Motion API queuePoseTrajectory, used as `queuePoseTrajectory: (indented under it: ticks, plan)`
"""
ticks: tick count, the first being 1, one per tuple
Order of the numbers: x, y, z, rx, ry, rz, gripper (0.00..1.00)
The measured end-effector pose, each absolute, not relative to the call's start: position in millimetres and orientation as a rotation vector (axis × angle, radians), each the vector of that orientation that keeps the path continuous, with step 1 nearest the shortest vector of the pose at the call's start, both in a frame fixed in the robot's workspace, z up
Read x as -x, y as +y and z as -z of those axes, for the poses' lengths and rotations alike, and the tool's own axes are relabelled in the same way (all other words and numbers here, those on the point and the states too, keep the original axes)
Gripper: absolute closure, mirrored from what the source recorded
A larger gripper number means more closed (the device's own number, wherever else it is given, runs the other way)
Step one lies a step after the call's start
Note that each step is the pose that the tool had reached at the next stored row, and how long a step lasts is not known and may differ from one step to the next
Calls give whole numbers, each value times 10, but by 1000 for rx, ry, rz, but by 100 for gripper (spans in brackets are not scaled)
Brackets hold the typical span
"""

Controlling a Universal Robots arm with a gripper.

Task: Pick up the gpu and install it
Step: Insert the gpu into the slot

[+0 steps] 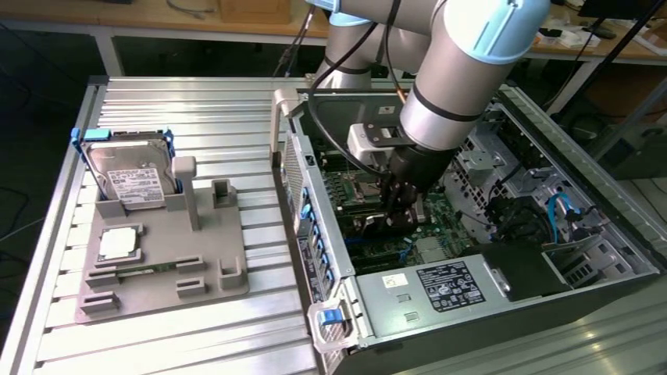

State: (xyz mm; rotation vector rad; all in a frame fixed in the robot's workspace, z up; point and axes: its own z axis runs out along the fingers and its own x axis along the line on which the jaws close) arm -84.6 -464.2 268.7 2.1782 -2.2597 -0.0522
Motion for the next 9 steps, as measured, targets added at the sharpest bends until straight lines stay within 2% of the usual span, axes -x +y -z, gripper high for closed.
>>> queuePoseTrajectory:
  ticks: [9]
  plan:
    - [846, -4637, -2677, -2180, -2262, 57, 73]
